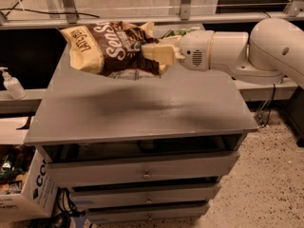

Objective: Pick brown chip bag

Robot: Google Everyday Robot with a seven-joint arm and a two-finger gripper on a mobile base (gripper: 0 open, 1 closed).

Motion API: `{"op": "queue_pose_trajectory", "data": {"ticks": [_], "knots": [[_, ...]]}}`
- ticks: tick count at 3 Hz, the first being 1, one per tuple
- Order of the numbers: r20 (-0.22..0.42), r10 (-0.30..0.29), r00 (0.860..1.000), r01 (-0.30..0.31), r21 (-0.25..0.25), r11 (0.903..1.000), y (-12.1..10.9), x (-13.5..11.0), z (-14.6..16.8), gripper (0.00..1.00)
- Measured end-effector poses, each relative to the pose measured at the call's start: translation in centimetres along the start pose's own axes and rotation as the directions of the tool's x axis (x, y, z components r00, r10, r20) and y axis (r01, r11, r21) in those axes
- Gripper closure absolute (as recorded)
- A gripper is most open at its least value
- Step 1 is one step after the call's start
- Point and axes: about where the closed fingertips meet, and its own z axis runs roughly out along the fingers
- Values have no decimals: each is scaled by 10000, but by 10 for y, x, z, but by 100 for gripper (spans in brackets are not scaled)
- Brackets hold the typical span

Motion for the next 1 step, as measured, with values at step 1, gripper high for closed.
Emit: {"op": "queue_pose_trajectory", "data": {"ticks": [1], "knots": [[27,20,10000,-20,-5,10000,0,-1,0,100]]}}
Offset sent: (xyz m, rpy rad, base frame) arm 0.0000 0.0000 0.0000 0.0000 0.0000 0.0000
